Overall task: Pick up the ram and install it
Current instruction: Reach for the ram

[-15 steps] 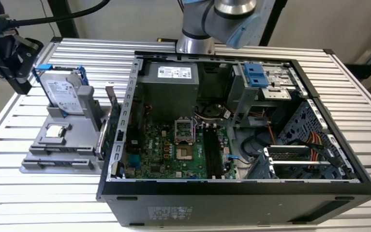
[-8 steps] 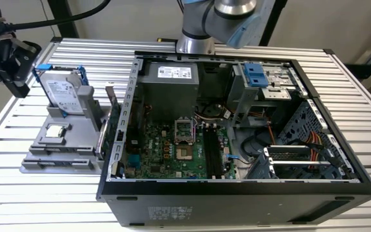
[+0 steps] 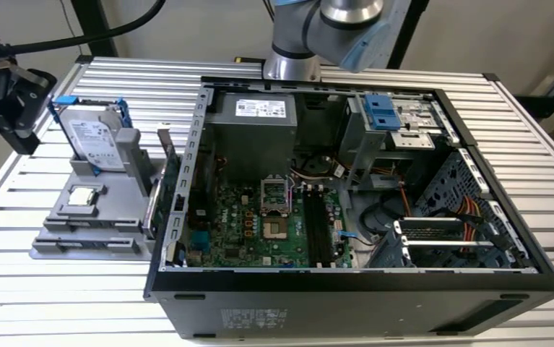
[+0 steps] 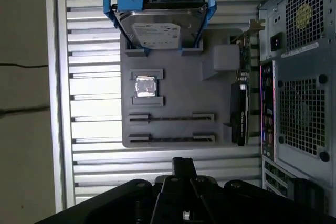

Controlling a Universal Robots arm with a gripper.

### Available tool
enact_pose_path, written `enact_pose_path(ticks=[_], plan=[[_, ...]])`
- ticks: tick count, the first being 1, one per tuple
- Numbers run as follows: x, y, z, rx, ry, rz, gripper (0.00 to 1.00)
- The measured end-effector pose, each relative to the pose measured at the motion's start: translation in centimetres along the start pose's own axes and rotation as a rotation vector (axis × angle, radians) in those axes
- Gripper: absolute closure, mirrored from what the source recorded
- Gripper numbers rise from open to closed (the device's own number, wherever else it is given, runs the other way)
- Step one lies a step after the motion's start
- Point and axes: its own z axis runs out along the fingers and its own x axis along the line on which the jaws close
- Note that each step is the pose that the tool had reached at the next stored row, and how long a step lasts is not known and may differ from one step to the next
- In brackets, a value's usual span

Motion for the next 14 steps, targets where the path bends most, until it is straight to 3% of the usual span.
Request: enact_pose_path(ticks=[6,14], plan=[[-0.06,-0.79,-0.05,0.0002,0.0006,0.0,1.0],[-0.1,-0.83,-0.04,-0.0001,0.0013,-0.016,1.0]])
